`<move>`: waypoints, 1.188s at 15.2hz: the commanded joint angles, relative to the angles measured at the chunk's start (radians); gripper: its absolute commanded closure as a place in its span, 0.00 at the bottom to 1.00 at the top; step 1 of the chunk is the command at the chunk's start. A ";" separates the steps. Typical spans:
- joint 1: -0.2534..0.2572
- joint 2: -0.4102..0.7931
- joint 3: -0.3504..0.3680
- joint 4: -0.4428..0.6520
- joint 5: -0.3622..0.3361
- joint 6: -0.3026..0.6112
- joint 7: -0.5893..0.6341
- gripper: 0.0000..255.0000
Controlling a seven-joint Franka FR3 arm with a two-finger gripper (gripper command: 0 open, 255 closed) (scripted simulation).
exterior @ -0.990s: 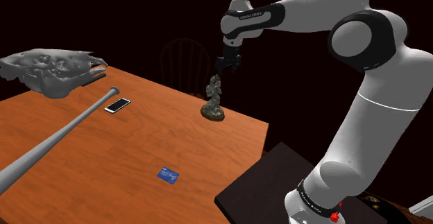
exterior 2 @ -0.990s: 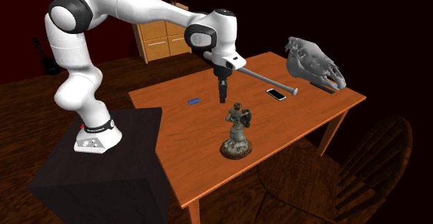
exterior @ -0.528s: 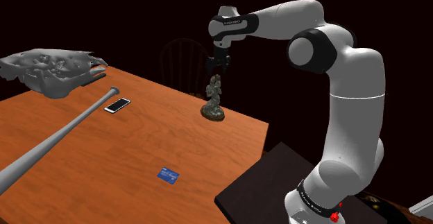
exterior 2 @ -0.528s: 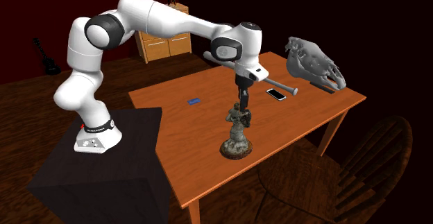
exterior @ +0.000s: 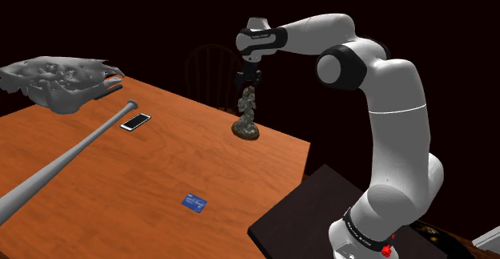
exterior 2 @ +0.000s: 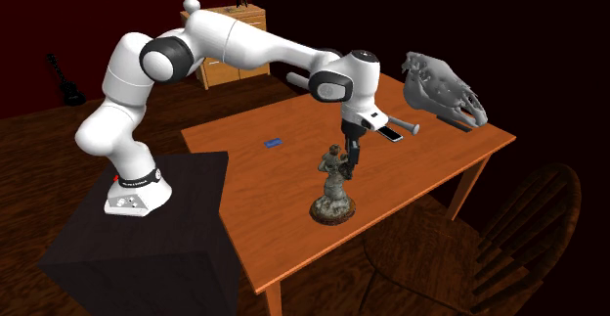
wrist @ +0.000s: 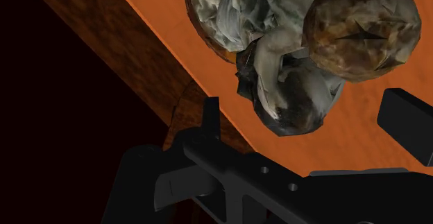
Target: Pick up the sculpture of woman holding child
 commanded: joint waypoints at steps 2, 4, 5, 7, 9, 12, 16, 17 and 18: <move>-0.001 0.010 0.001 -0.020 0.002 0.030 -0.003 0.00; 0.000 0.009 0.001 -0.023 0.002 0.032 -0.003 1.00; -0.001 0.007 0.000 -0.026 0.002 0.033 -0.004 1.00; -0.001 0.007 0.000 -0.025 0.002 0.032 -0.004 1.00; -0.001 0.006 0.000 -0.026 0.002 0.033 -0.004 1.00; -0.001 0.006 0.000 -0.027 0.002 0.033 -0.004 1.00; -0.001 -0.001 0.000 0.003 0.000 -0.003 -0.001 1.00; -0.001 -0.004 -0.001 0.012 -0.001 -0.015 0.000 1.00; -0.001 -0.007 -0.001 0.020 -0.001 -0.026 0.001 1.00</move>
